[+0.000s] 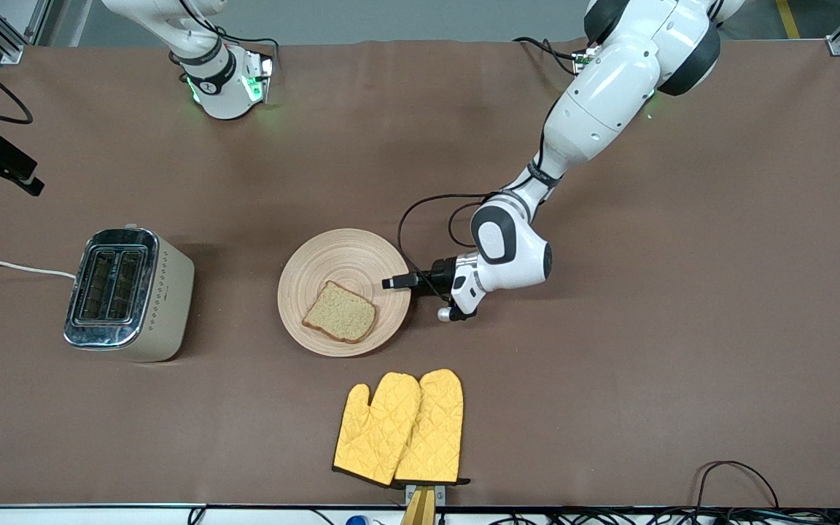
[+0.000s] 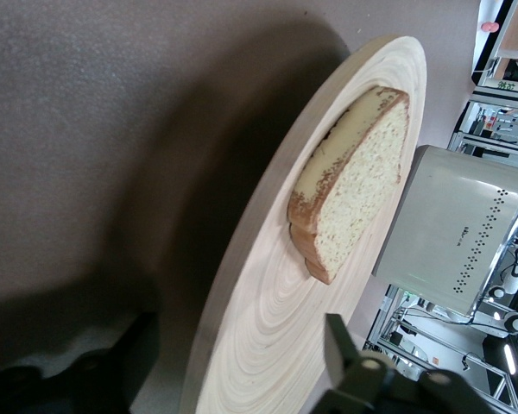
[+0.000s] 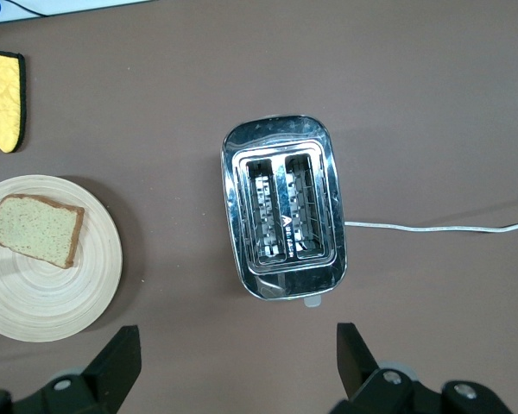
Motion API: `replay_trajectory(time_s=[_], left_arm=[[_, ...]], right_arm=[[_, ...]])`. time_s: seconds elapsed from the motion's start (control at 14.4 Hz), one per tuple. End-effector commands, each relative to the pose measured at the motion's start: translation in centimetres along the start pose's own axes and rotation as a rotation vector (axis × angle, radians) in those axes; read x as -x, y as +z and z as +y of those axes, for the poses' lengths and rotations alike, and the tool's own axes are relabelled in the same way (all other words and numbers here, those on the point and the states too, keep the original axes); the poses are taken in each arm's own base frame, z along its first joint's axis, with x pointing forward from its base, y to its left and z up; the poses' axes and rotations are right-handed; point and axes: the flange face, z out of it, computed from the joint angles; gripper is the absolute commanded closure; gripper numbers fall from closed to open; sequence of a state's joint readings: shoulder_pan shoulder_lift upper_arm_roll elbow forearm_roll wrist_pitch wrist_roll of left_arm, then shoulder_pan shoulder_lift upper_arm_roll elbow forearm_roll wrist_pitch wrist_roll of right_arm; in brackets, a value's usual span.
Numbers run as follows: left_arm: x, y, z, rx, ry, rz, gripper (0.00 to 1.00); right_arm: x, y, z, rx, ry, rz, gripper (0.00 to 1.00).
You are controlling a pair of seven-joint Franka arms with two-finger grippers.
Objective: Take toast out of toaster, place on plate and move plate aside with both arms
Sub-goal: 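Withdraw the right gripper while the left gripper grips the plate rim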
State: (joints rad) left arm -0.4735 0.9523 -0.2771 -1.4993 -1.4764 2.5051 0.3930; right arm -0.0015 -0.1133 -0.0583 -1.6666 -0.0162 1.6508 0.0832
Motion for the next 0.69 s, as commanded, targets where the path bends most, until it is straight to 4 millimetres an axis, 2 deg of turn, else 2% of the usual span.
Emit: replay_trajectory(time_s=[0.0,0.28,0.62], left_arm=[[-0.2,0.5,0.0,0.017,0.008,0.009,0.59],[0.3,0.8,0.5,-0.003,0.035,0.024,1.0],[-0.7,-0.5,-0.1,-0.013,0.041,0.042,1.0]], right_arm=[[-0.1,-0.5,-0.1,-0.009,-0.013,0.002,0.0],[-0.2,-1.1,0.4,-0.008,-0.003,0.015,0.0],[-0.2,-1.9,0.7,-0.006,0.005,0.026,0.0]])
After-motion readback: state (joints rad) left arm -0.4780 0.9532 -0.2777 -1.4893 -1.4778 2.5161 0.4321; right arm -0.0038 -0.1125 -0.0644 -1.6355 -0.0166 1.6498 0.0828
